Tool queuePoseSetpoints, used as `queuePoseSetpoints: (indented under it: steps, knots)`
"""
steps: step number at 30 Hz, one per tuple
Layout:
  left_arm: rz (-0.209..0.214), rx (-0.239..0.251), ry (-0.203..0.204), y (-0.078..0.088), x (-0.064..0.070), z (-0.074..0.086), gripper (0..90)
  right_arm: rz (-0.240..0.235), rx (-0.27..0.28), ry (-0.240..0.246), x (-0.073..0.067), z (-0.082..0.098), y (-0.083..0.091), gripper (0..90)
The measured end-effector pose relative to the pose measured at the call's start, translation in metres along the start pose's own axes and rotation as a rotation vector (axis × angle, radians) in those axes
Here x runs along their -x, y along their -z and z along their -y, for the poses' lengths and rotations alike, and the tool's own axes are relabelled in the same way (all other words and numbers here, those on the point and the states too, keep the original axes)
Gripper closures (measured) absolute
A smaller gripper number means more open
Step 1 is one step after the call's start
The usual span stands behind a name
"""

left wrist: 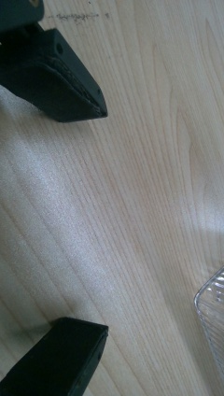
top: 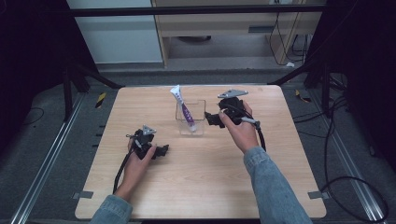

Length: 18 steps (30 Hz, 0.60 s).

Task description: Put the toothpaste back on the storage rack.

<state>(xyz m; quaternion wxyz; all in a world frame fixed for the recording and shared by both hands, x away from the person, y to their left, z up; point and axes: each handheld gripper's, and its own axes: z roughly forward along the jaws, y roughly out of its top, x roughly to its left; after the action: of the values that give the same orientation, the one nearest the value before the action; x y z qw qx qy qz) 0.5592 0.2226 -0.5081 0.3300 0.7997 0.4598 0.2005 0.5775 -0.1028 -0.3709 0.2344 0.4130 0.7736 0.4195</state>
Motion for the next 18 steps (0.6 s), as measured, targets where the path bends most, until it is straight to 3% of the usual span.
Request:
queuePoseSetpoints:
  steps: [7, 9, 18]
  knots:
    - [0.0, 0.0, -0.001, 0.0, 0.0, 0.0, 0.0, 0.004, -0.005, -0.005, 0.006, 0.013, 0.006, 9.2]
    - [0.0, 0.0, -0.001, 0.0, 0.0, 0.0, 0.0, -0.004, -0.015, -0.007, 0.008, 0.016, 0.008, 14.8]
    - [0.0, 0.0, 0.001, 0.0, 0.0, 0.0, 0.0, -0.01, -0.035, -0.004, 0.016, 0.034, 0.015, 11.2]
